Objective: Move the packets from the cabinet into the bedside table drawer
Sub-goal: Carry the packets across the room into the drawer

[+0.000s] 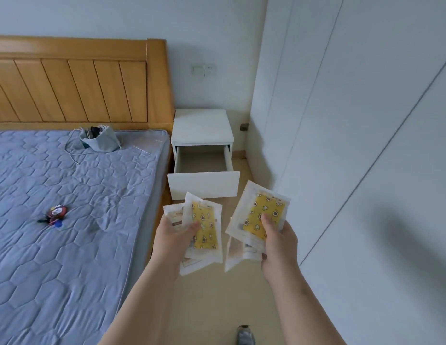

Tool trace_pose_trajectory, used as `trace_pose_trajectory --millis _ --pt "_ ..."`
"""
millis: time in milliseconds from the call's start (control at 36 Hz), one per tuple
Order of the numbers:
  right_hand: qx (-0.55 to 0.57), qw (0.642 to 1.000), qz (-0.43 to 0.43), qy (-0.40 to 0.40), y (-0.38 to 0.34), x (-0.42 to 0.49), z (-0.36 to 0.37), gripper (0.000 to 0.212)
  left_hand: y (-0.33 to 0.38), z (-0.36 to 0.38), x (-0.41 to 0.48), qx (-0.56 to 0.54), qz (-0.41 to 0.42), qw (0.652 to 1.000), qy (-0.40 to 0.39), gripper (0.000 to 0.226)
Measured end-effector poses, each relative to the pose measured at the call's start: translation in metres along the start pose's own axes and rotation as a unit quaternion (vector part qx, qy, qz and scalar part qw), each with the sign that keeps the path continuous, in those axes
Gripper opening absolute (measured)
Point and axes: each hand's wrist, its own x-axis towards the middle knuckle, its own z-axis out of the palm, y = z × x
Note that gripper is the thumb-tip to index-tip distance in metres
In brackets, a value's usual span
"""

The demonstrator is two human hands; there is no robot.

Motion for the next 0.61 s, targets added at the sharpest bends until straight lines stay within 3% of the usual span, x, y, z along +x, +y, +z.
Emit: trace_pose_trajectory --millis 139,278,444,611 --pt "0.024 0.999 -0.001 -0.043 -0.029 0.083 0.026 0.007 0.025 0.056 0.067 0.003 0.004 1.0 0.001 0.023" --pt "0.031 0.991 0.065 -0.112 -0.044 0.156 0.065 0.011 0.056 0.108 0.116 -0.043 -0.014 0.999 -0.023 0.018" --pt "0.008 0.987 0.105 -0.124 -0.039 0.229 0.11 0.011 0.077 0.114 0.179 -0.145 -0.075 0.986 -0.034 0.015" --pt "-0.046 0.985 0.109 -0.127 -0.027 0.294 0.171 0.01 0.09 0.106 0.265 -0.165 -0.086 0.982 -0.032 0.005"
